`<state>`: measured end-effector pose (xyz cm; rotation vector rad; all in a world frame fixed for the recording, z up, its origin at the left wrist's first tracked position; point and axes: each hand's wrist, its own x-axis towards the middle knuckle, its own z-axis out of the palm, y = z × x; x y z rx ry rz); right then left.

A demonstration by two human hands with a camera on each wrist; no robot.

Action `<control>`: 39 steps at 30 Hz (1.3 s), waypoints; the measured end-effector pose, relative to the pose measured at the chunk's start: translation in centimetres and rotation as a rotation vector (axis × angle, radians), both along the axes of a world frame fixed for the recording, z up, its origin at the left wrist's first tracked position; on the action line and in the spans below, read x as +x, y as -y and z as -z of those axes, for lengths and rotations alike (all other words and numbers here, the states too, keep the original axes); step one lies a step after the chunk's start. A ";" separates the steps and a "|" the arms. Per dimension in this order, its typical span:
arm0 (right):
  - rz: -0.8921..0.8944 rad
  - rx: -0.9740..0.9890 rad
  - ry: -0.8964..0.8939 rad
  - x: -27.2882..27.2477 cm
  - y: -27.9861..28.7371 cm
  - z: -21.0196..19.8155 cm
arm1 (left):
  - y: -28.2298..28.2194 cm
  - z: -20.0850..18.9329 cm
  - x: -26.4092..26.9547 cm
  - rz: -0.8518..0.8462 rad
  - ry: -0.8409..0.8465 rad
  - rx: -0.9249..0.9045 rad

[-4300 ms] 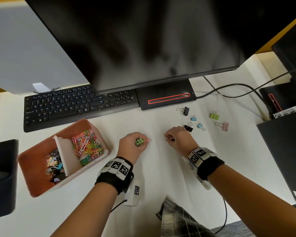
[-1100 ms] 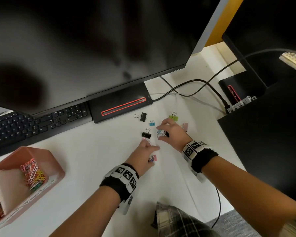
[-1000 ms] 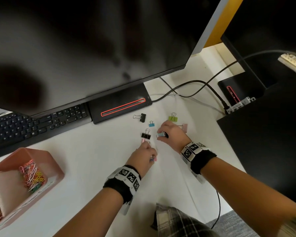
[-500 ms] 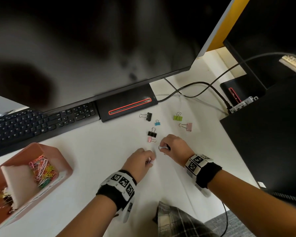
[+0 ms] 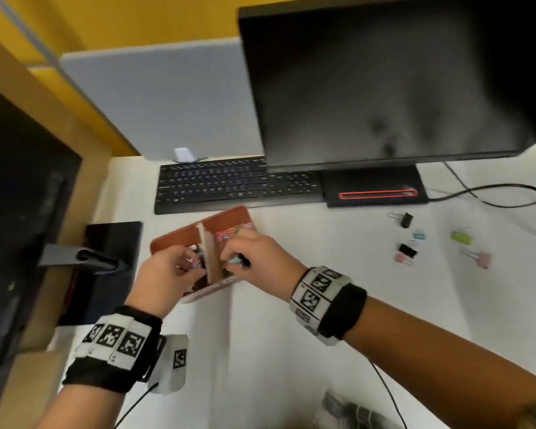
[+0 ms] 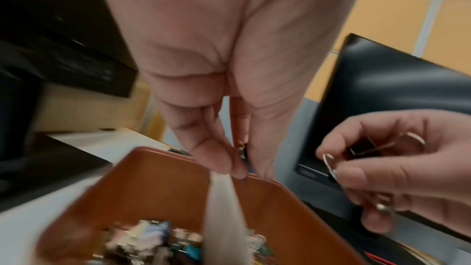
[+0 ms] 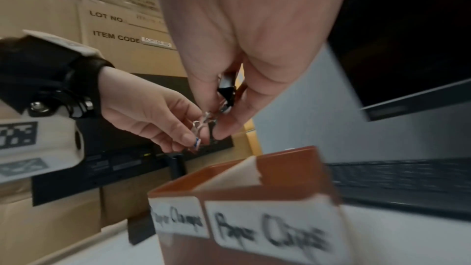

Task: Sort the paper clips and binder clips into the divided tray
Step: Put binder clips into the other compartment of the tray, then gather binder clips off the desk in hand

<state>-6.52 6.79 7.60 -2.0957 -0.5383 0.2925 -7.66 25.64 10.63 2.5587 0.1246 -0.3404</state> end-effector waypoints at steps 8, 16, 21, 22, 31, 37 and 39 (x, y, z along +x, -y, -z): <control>0.069 -0.088 -0.117 1.1 -6.6 -1.2 | -4.3 -0.2 2.1 -0.023 0.034 -0.044; 0.756 -0.388 -0.026 -3.2 16.8 3.5 | 12.4 1.1 1.9 0.253 0.053 -0.401; 0.987 -0.692 -0.358 -6.6 30.9 4.6 | 24.9 5.4 1.3 0.558 -0.041 -0.319; 0.955 -0.697 -0.441 -6.8 32.8 4.8 | 27.1 6.4 1.3 0.615 -0.059 -0.270; 0.633 -0.630 -0.493 -4.5 39.1 8.1 | 36.5 13.1 3.0 0.842 -0.195 0.056; 0.655 -0.415 -0.372 -3.4 38.2 9.7 | 36.5 14.7 3.1 0.737 -0.132 -0.133; 0.656 -0.400 -0.347 -3.1 37.7 9.9 | 36.2 14.7 3.2 0.706 -0.123 -0.151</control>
